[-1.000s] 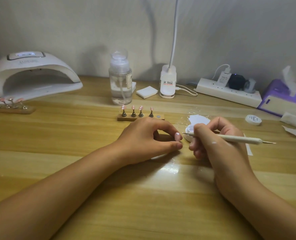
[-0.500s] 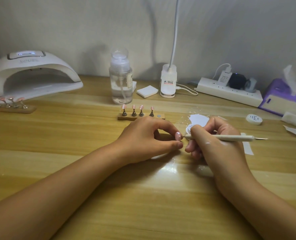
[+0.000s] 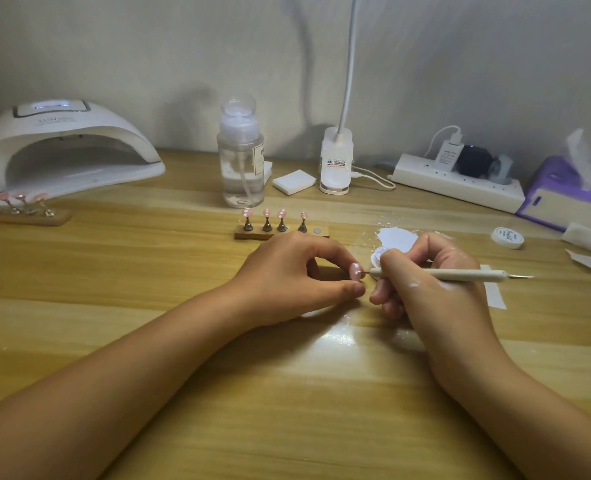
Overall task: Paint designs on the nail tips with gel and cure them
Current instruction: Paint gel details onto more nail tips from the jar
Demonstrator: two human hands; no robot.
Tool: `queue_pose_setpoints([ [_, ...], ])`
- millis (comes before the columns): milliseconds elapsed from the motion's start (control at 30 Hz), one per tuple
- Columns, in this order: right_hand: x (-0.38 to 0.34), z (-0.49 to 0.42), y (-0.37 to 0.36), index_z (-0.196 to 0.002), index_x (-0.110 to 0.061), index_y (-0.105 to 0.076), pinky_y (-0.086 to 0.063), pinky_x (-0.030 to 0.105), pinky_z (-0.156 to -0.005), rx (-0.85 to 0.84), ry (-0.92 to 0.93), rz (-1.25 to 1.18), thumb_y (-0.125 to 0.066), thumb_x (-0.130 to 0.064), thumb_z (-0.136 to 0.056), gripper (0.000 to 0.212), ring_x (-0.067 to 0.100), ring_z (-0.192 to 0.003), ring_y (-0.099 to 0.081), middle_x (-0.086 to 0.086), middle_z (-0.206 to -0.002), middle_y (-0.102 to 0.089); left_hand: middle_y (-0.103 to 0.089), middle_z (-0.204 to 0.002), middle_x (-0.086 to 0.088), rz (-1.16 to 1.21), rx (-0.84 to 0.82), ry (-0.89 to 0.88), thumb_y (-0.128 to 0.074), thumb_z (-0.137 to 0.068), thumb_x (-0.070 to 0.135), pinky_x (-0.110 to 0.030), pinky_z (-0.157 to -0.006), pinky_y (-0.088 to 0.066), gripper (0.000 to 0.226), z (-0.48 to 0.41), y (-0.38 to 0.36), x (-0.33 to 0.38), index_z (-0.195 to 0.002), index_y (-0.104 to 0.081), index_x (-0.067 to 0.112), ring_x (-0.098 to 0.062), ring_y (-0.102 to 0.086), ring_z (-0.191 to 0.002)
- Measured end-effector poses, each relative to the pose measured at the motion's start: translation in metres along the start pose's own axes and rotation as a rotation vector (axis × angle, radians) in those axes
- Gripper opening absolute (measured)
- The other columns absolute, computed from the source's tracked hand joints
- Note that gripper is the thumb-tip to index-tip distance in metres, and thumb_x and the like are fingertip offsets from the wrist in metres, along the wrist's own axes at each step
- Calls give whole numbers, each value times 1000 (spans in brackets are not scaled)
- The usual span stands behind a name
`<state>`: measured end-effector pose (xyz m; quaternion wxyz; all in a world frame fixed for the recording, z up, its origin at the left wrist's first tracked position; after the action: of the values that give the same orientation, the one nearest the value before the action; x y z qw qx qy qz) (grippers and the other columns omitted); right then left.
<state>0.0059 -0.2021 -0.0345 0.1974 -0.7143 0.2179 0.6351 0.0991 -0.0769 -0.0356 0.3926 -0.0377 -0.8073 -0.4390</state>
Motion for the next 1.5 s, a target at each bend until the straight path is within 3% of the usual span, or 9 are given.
queue_pose_setpoints([
  [200,0,0,-1,-66,-13,-46,-41,21,-40,-11,-1,10,-63,-7,-81,24,15,-38,-51,15,-51,-63,-56,-54,26,30,10,31,-74,-74,46,-25,-53,-30,17,0,-1,-2,-87,-74,36,-2,-44,-47],
  [400,1,0,0,-66,-14,-45,-40,20,-39,0,-3,16,-63,-7,-82,24,14,-38,-49,14,-51,-62,-53,-52,31,16,0,17,-78,-80,35,-23,-52,-27,9,1,0,0,-87,-73,37,0,-42,-45],
  [800,-1,1,-2,-66,-12,-46,-40,20,-39,-16,6,9,-63,-5,-80,22,14,-38,-51,16,-51,-62,-56,-54,29,37,5,31,-71,-72,48,-26,-54,-31,14,0,-1,-1,-84,-71,41,0,-44,-47],
  [967,-1,1,1,-69,-11,-47,-39,17,-39,5,10,2,-62,-6,-82,20,12,-37,-49,13,-50,-62,-53,-51,32,22,0,13,-78,-79,38,-24,-52,-27,11,1,-1,-1,-88,-74,34,2,-42,-44],
  [1133,-3,2,1,-69,-12,-47,-40,17,-39,8,18,-21,-61,-5,-84,21,10,-37,-50,10,-49,-62,-56,-56,32,23,4,20,-78,-78,41,-25,-54,-31,10,0,-1,-2,-86,-73,38,1,-45,-47],
  [1367,-3,2,3,-65,-15,-46,-38,14,-40,39,26,-18,-61,-5,-80,24,10,-37,-48,11,-48,-60,-61,-64,26,28,-10,33,-81,-74,39,-28,-58,-39,13,-1,-1,-3,-84,-72,40,-3,-51,-52],
  [1500,-2,1,3,-64,-15,-44,-38,15,-39,41,25,-9,-62,-4,-82,27,10,-36,-48,11,-47,-60,-63,-61,13,30,2,29,-75,-76,39,-28,-55,-41,9,-1,-1,-4,-84,-73,38,-9,-55,-53],
])
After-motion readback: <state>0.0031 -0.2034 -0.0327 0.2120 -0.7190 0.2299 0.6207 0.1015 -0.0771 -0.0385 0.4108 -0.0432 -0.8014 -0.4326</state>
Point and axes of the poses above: each hand's wrist, its own z-axis away from the middle knuckle, its own y-axis out of the back of the hand, x = y × z, the point moved 6 cm from there along -z, towards the middle knuckle
